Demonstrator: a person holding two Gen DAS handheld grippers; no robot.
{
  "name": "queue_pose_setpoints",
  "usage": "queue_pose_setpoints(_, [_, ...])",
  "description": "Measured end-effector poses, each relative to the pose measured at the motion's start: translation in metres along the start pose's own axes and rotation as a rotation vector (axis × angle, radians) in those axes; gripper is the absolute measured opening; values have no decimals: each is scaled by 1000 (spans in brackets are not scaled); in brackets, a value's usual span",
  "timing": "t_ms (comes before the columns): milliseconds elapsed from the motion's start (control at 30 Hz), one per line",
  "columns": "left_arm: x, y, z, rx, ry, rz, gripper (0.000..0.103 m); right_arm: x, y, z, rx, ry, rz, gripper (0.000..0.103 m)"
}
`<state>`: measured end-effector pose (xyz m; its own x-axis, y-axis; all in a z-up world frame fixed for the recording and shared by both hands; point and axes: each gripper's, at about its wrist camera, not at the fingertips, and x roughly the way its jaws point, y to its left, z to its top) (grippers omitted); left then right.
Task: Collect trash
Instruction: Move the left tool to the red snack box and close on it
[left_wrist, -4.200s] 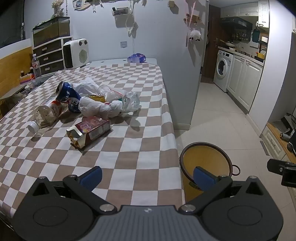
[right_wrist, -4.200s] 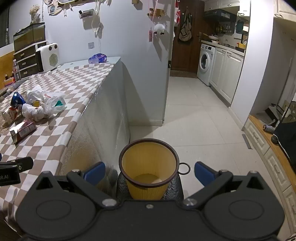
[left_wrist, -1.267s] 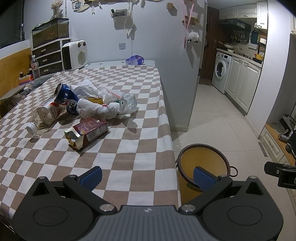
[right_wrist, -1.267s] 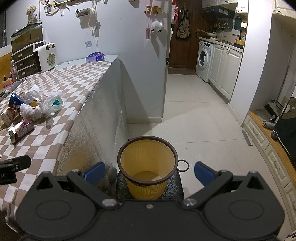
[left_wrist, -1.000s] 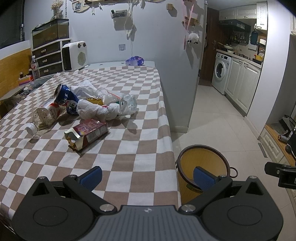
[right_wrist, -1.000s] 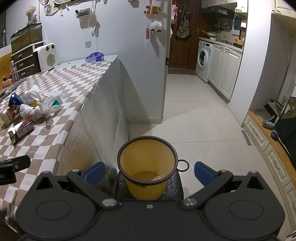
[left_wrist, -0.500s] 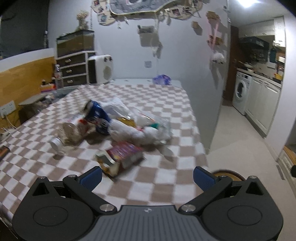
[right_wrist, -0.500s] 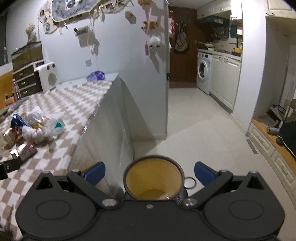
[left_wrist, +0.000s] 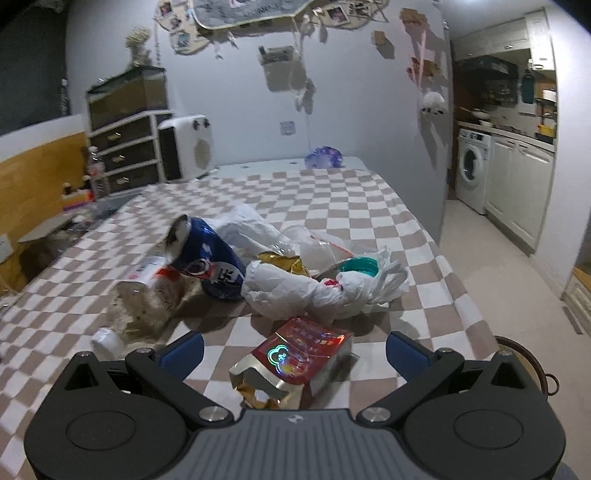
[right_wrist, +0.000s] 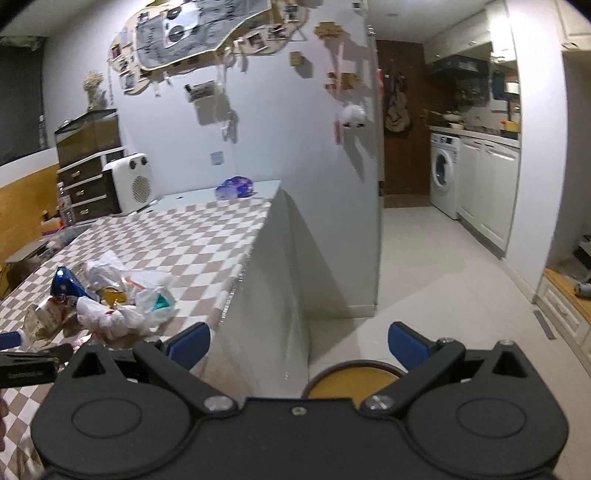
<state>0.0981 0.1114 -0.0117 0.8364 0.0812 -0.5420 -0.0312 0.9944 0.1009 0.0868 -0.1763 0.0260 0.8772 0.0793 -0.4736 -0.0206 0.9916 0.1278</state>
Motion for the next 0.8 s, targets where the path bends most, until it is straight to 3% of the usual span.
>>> queue_pose_setpoints(100, [15,11,-1,4,6,-57,103,7,11,3,-6,-28,31,103])
queue_pose_setpoints(200, [29,21,-5,-8,24,-118,103,14,21,4,-35,-85,145,103])
queue_pose_setpoints(267, [37,26,-7,-12,38,-137,103,23,31,6,-54,-99,174,103])
queue_pose_setpoints(433, [48,29,-19,-37,84,-184,103,59,64,8,-103,-26,249,103])
queue_pose_setpoints(600, [41,21,-32,-40,91,-236,103,97,98,2,-125,102,323,103])
queue_pose_setpoints(800, [25,14,-42,-93,64,-316,103,141,128,-8,-151,183,317,103])
